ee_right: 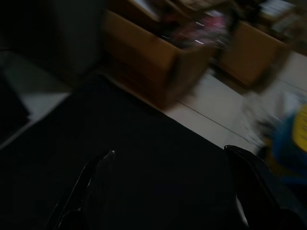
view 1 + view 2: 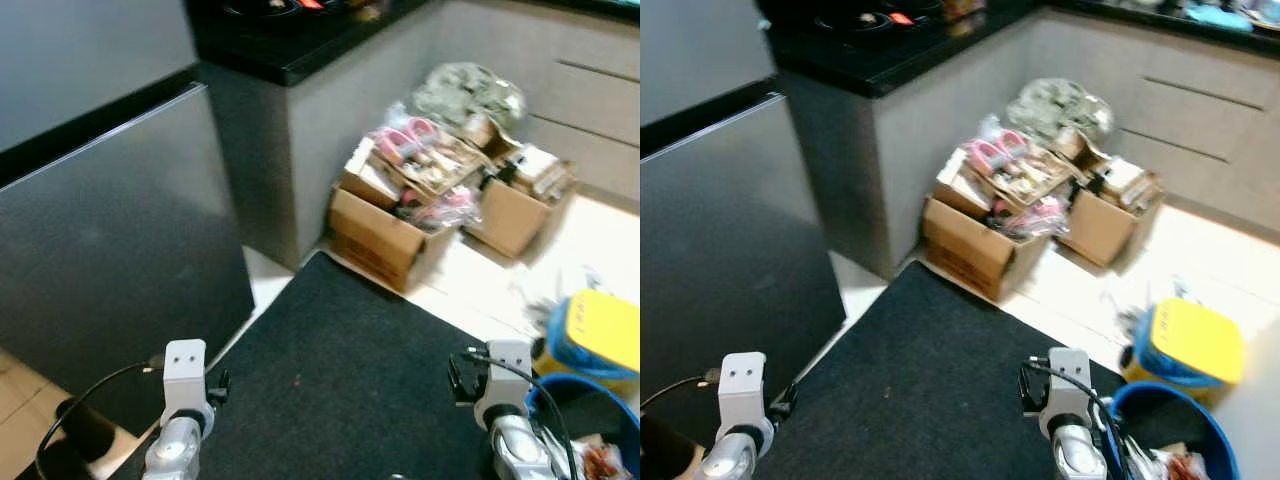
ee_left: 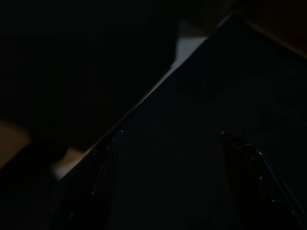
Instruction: Restocking fridge
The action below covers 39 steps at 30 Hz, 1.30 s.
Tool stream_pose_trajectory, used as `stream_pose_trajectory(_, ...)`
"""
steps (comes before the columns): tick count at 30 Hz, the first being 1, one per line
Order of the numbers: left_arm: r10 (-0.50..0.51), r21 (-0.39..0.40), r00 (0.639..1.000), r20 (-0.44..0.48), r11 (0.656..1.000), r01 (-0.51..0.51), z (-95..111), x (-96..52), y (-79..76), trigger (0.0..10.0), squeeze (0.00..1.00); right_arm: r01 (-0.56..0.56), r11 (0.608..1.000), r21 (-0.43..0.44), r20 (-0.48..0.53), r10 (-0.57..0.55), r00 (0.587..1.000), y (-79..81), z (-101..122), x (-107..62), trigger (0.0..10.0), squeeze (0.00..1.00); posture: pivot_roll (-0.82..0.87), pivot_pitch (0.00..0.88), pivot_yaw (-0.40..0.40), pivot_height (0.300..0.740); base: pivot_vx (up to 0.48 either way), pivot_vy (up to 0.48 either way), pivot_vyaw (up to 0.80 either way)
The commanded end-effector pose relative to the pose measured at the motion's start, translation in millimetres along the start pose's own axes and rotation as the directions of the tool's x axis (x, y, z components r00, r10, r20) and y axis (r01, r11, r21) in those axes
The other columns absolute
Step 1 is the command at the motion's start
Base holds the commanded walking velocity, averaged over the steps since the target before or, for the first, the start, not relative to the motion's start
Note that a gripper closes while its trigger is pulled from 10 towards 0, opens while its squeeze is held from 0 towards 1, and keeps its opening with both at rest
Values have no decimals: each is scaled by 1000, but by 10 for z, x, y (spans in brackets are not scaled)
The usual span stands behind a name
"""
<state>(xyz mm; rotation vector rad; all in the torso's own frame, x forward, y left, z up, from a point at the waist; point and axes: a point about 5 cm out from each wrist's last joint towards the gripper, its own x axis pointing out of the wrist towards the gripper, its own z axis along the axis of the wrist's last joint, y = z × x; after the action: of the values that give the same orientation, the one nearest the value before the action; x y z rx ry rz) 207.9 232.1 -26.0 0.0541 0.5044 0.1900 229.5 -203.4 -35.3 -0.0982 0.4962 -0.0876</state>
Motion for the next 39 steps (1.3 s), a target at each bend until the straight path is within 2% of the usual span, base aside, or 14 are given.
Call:
stream_pose_trajectory(1,1,12,1000,-19,1000,-1,-44,-16,0,10000,0,7,1000,4,-19,-7,1000,-1,-43,-11,10000,0,27,34,-29,740,0,0,800)
stream_pose_trajectory(39,-10,9,1000,-26,1000,10,-60,-36,-54,10000,0,8,999,-40,-28,-9,1000,8,-58,-12,10000,0,25,38,-32,740,0,0,800)
